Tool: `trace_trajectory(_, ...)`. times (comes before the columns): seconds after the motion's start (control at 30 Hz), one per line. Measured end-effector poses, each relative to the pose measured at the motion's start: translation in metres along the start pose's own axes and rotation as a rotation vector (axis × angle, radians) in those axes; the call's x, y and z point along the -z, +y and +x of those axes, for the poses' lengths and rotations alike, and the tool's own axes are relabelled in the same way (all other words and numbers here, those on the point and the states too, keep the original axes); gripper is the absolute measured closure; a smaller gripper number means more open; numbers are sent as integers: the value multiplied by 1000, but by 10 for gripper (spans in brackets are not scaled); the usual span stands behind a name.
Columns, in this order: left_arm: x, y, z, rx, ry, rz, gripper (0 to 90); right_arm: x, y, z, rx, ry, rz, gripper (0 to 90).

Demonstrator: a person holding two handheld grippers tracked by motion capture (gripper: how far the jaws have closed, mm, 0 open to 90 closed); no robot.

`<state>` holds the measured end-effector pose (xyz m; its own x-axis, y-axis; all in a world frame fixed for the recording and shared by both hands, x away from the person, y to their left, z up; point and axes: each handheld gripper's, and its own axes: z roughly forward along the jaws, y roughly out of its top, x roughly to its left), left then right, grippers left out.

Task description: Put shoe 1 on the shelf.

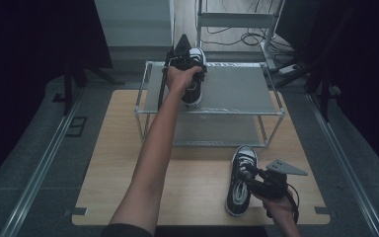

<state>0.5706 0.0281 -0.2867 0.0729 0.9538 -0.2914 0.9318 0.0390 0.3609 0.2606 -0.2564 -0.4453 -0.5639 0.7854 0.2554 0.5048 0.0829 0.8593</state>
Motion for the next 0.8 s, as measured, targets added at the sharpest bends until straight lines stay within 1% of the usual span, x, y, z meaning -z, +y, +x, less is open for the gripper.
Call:
trace_trajectory(0.07, -1, 1, 0, 10, 7, 6, 160, -1, 0, 0, 1, 1, 3, 488)
trace_trajectory(0.3, -6, 3, 0, 10, 14, 31, 158, -3, -1, 0, 1, 2, 9, 487)
trace_trajectory(0.5, -10, 5, 1, 25, 14, 52, 155, -4, -2, -1, -3, 3, 13, 486)
trace_trajectory(0.63, -11, 6, 0, 20, 22, 68, 153, -5, -2, -1, -4, 2, 15, 483)
trace_trajectory(0.73, -12, 7, 0, 25, 20, 73, 146, -5, -2, -1, -3, 2, 14, 480)
trace_trajectory(0.8, -12, 7, 0, 40, 6, 69, 136, -5, -2, -1, -5, 2, 14, 478)
